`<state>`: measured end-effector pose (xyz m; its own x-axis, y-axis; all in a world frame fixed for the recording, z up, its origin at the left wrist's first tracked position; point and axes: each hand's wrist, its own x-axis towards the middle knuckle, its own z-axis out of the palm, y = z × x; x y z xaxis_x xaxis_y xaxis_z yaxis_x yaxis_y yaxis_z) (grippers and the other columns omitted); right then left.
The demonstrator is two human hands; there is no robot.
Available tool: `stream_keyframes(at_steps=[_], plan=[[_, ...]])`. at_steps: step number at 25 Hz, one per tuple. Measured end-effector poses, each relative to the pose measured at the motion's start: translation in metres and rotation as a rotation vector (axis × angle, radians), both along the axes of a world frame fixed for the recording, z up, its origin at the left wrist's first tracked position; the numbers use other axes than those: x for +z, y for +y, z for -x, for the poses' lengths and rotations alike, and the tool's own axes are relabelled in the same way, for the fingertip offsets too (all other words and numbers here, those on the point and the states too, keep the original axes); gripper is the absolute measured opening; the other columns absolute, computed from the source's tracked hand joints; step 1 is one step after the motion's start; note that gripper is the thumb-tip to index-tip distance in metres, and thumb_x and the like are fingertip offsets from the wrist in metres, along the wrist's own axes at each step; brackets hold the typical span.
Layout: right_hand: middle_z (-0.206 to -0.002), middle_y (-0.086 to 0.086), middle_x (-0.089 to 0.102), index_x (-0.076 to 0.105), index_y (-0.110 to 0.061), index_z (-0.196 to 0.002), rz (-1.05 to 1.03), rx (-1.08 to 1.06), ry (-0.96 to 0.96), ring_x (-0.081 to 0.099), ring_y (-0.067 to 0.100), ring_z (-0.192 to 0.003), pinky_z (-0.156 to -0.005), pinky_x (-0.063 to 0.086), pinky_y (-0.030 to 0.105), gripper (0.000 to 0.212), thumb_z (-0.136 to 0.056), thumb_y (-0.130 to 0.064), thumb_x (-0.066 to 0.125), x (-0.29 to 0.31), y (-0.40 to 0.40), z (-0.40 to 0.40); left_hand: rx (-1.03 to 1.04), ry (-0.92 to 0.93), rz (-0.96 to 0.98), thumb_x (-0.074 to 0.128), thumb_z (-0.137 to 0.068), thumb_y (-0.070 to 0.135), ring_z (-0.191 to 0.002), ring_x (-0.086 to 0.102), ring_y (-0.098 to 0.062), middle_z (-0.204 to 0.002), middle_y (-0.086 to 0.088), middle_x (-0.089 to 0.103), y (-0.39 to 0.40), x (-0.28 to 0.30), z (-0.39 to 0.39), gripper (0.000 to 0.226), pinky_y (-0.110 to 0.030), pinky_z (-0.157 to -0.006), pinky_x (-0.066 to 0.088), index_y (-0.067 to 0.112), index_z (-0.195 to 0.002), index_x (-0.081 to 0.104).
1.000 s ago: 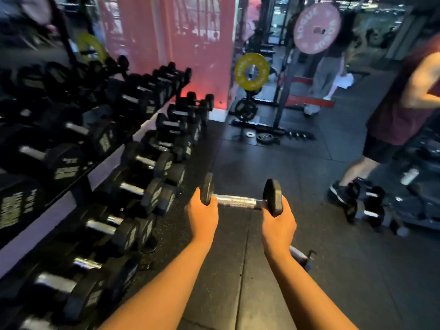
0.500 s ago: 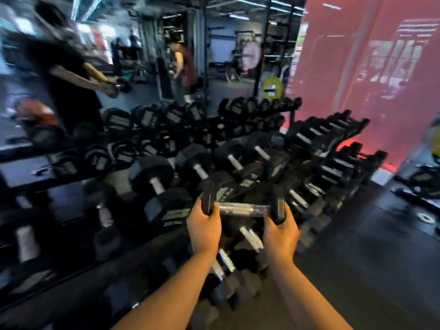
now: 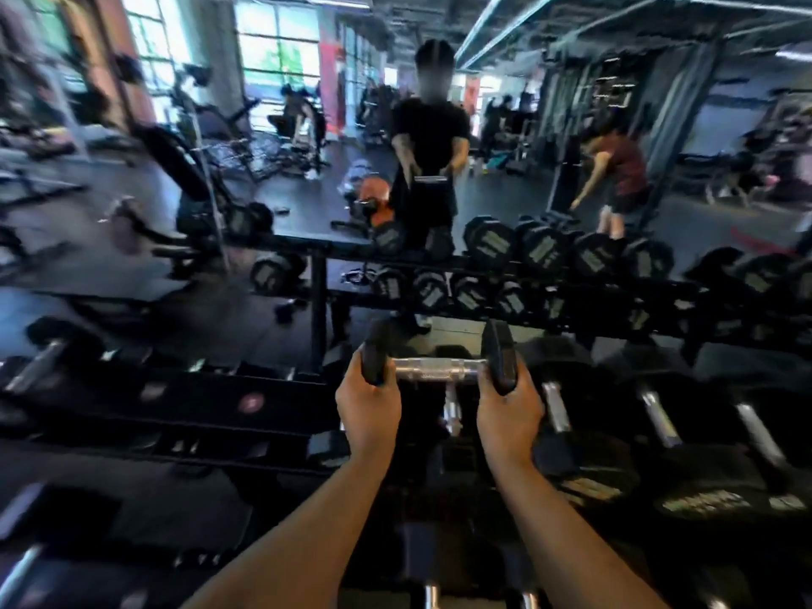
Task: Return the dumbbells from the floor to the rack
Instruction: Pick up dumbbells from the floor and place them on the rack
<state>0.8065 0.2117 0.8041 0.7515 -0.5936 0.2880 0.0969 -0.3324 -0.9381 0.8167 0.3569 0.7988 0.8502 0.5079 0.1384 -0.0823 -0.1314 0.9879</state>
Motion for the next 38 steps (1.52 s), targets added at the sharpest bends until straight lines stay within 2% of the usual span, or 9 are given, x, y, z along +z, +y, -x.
stream_keyframes(at_steps=[3,6,10,14,19,24,27,32,38], plan=[[-0.107,0.002,0.071,0.062,-0.02,-0.129,0.041,0.198,0.014,0.065,0.024,-0.105,-0.092,0.051,0.037,0.042,-0.091,-0.036,0.066,-0.007,0.068,-0.055,0.211,-0.008,0.039,0.068,-0.093,0.025,-0.081,0.069,-0.01,-0.084,0.006,0.072,0.066,0.001,-0.02,0.021,-0.025,-0.074,0.052,0.025,-0.114,0.072],[-0.107,-0.002,0.07,0.062,-0.017,-0.131,0.038,0.412,-0.024,0.065,0.021,-0.104,-0.088,0.048,0.03,0.042,-0.092,-0.035,0.065,-0.004,0.137,-0.093,0.406,-0.018,0.041,0.069,-0.091,0.029,-0.078,0.07,-0.008,-0.081,0.007,0.071,0.127,0.006,-0.033,0.018,-0.026,-0.073,0.057,0.028,-0.109,0.071],[-0.102,0.0,0.071,0.064,-0.014,-0.126,0.057,0.625,-0.07,0.066,0.021,-0.101,-0.084,0.045,0.026,0.038,-0.093,-0.033,0.065,-0.009,0.217,-0.117,0.649,-0.017,0.006,0.07,-0.091,0.024,-0.068,0.065,0.001,-0.074,0.007,0.066,0.195,0.006,-0.03,0.013,-0.003,-0.057,0.04,0.018,-0.103,0.072],[-0.11,0.005,0.074,0.067,-0.013,-0.122,0.1,0.776,-0.081,0.067,0.024,-0.106,-0.092,0.052,0.037,0.039,-0.092,-0.038,0.064,-0.026,0.297,-0.135,0.824,0.022,0.003,0.071,-0.09,0.025,-0.079,0.066,-0.015,-0.082,0.003,0.072,0.263,-0.004,-0.028,0.022,-0.018,-0.068,0.043,0.021,-0.111,0.073],[-0.1,-0.001,0.073,0.068,-0.013,-0.116,0.147,0.895,-0.051,0.068,0.021,-0.099,-0.088,0.052,0.035,0.029,-0.091,-0.027,0.068,-0.041,0.372,-0.16,0.953,0.046,0.047,0.07,-0.09,0.027,-0.089,0.071,-0.019,-0.092,0.0,0.076,0.327,-0.036,-0.042,0.024,-0.035,-0.083,0.055,0.021,-0.114,0.073],[-0.112,-0.003,0.072,0.067,-0.02,-0.121,0.248,1.032,-0.011,0.066,0.017,-0.107,-0.095,0.052,0.039,0.034,-0.087,-0.027,0.07,-0.063,0.435,-0.216,1.064,0.058,0.175,0.067,-0.094,0.025,-0.106,0.069,-0.021,-0.111,-0.004,0.075,0.368,-0.073,-0.083,0.034,-0.037,-0.098,0.052,0.016,-0.126,0.068],[-0.107,-0.008,0.07,0.067,-0.02,-0.121,0.334,1.103,0.0,0.065,0.011,-0.101,-0.093,0.051,0.031,0.035,-0.086,-0.026,0.071,-0.07,0.461,-0.254,1.082,0.084,0.237,0.067,-0.094,0.029,-0.116,0.066,-0.023,-0.122,-0.006,0.072,0.383,-0.1,-0.114,0.041,-0.042,-0.103,0.05,0.014,-0.132,0.064],[-0.105,-0.002,0.073,0.066,-0.017,-0.121,0.509,1.188,0.01,0.065,0.011,-0.097,-0.087,0.048,0.023,0.037,-0.086,-0.025,0.073,-0.095,0.496,-0.306,1.111,0.153,0.342,0.066,-0.095,0.036,-0.124,0.062,-0.026,-0.133,-0.007,0.066,0.4,-0.139,-0.157,0.05,-0.044,-0.105,0.049,0.016,-0.14,0.057],[-0.105,0.0,0.073,0.066,-0.018,-0.12,0.596,1.283,0.097,0.067,0.018,-0.101,-0.092,0.053,0.036,0.038,-0.086,-0.032,0.072,-0.142,0.523,-0.34,1.145,0.214,0.468,0.065,-0.096,0.036,-0.128,0.06,-0.025,-0.139,-0.006,0.063,0.41,-0.172,-0.181,0.054,-0.041,-0.108,0.047,0.017,-0.145,0.052]])
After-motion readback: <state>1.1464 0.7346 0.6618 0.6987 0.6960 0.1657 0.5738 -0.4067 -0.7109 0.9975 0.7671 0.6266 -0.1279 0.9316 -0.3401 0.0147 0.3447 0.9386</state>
